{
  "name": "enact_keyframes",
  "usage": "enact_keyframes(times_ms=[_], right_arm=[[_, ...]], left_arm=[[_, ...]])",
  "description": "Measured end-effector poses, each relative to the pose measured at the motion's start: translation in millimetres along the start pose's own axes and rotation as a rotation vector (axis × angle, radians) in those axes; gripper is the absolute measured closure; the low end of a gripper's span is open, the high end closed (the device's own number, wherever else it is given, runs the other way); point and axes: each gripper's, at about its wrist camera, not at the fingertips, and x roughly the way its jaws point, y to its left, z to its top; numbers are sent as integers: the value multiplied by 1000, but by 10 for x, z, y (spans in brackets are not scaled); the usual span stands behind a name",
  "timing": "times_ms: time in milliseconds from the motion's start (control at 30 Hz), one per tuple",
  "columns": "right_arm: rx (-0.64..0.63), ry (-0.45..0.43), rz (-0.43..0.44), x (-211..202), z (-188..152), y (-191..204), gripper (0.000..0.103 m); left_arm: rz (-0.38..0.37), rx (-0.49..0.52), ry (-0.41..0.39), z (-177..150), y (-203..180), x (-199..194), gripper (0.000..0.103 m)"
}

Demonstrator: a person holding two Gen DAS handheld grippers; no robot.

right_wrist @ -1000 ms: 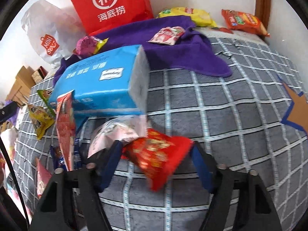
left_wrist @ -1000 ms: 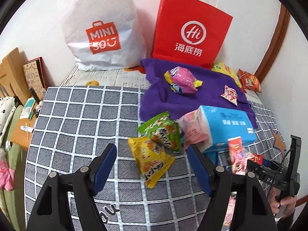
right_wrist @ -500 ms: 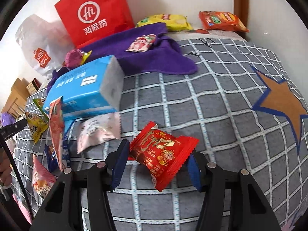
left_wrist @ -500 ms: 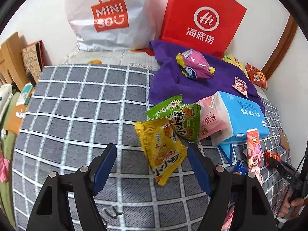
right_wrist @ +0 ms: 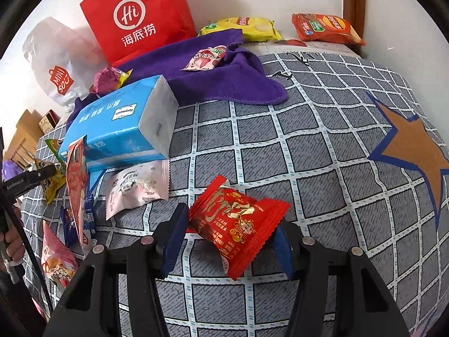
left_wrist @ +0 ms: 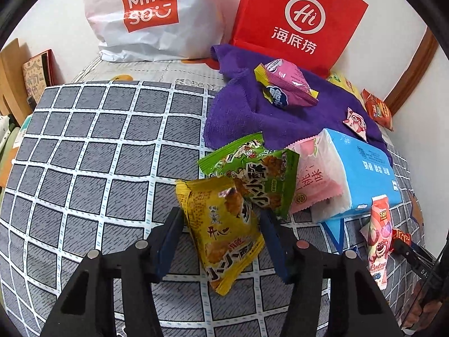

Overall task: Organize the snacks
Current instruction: 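Grasp the yellow chip bag from the pile with the left tool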

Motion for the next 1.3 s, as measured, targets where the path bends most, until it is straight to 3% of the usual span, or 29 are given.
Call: enact_keyframes(times_ms=[200, 933, 1300], right_arm=[[-8, -6, 0, -47, 3, 48, 47], [-87, -143, 51, -748, 94, 483, 47], [-130, -199, 92, -983, 243, 749, 47]], left_arm=[[-14, 11, -6, -17, 15, -76, 59], [-69, 63, -88, -280, -282, -802, 60], [-107, 111, -129, -152, -563, -1036, 59]])
